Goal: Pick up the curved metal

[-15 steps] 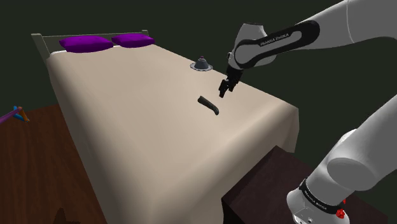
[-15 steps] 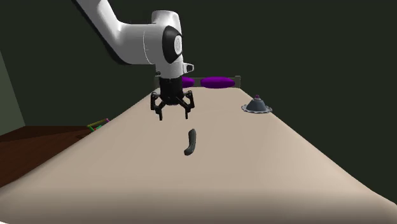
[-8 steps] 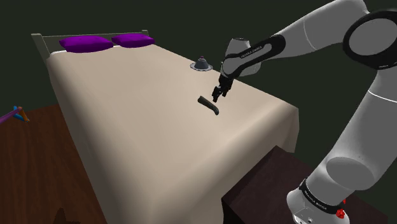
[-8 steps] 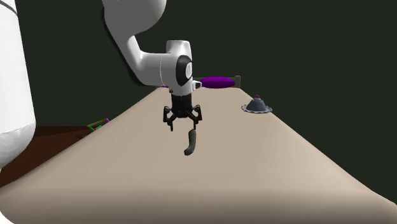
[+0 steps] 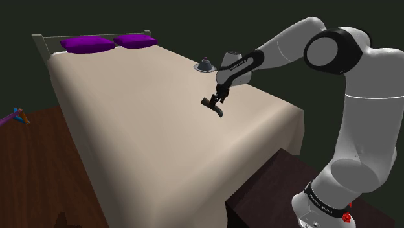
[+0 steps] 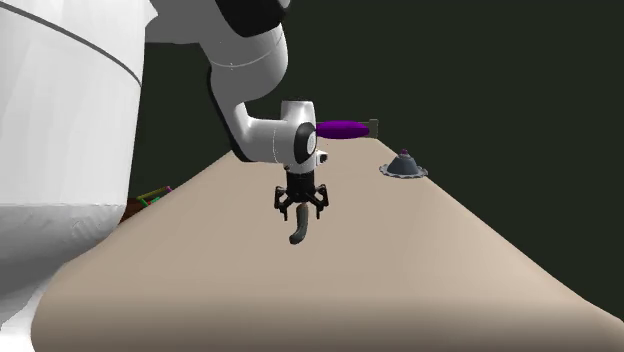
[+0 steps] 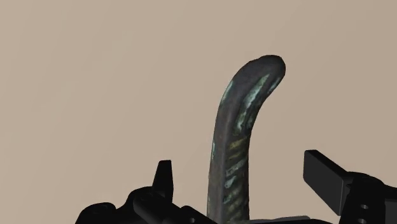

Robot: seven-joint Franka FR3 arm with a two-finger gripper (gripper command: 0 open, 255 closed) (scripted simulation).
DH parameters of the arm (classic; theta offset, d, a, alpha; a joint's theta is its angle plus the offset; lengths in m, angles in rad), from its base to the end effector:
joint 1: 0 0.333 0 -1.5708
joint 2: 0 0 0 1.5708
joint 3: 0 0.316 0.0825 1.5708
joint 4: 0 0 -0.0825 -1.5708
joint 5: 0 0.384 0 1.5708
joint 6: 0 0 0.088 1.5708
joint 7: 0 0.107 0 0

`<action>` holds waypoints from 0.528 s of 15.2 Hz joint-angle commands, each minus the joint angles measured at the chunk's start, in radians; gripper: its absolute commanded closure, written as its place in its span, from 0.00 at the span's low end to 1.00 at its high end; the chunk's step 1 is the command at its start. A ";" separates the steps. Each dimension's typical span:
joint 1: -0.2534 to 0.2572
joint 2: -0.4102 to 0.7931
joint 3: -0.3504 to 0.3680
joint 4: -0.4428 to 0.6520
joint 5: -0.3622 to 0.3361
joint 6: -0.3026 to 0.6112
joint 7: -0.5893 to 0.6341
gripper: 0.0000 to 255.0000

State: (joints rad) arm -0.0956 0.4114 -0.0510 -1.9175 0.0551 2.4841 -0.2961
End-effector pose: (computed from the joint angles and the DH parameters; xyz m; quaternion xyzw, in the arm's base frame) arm 0.6344 -0.0920 0.2937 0.9953 0.0570 0.0779 0.0088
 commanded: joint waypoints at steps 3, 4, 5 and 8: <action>0.000 0.051 0.003 0.017 0.004 0.034 0.000 0.00; -0.001 0.060 0.003 0.016 0.004 0.044 -0.001 0.00; -0.001 0.069 0.004 0.015 0.005 0.054 -0.001 0.00; -0.002 0.083 0.005 0.014 0.007 0.070 -0.003 0.00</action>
State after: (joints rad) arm -0.0975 0.4917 -0.0464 -1.9031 0.0617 2.5496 -0.2988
